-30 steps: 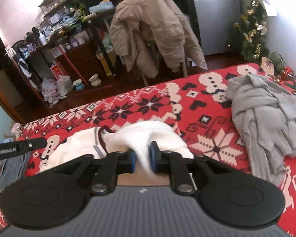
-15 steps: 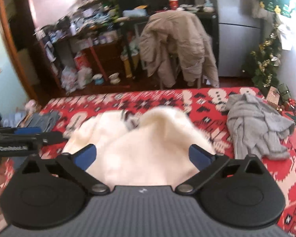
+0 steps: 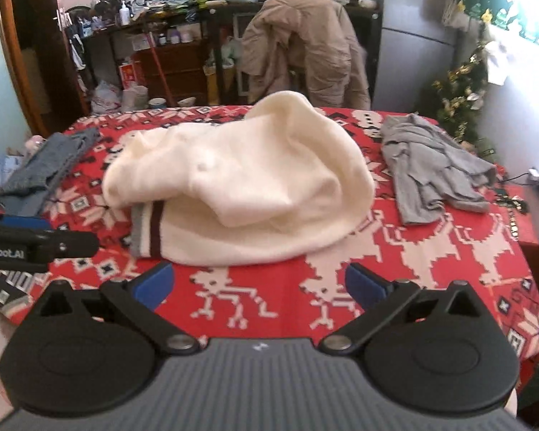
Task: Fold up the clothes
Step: 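Open both grippers and pull back from the laid-out sweater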
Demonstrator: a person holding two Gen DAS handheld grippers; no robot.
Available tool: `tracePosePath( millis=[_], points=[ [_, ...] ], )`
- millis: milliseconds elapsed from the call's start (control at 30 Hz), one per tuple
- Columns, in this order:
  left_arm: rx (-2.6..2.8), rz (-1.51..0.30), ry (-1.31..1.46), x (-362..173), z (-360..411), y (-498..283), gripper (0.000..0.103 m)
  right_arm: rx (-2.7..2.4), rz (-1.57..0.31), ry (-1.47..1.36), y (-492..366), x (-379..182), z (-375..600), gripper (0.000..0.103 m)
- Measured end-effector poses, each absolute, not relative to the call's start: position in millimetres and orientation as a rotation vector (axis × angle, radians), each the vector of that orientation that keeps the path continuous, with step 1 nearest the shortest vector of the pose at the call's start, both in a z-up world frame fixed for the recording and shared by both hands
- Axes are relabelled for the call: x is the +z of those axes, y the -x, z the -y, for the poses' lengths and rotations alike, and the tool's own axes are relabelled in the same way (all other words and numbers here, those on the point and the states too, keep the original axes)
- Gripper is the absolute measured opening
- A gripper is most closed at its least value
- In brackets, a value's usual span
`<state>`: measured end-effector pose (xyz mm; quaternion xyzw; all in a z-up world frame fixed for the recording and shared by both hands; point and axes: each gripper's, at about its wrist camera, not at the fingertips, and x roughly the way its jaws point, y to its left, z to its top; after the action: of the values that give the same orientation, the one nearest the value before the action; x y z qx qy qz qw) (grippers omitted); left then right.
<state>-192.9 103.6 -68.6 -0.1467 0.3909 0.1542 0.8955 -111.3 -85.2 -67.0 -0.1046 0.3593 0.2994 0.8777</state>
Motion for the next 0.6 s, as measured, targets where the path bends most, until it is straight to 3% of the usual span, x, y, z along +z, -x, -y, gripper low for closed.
tracePosePath(
  millis=[600],
  points=[
    [0.354, -0.793, 0.266, -62, -124, 212, 0.084, 0.516, -0.832, 0.307, 102, -66, 85, 0.102]
  ],
)
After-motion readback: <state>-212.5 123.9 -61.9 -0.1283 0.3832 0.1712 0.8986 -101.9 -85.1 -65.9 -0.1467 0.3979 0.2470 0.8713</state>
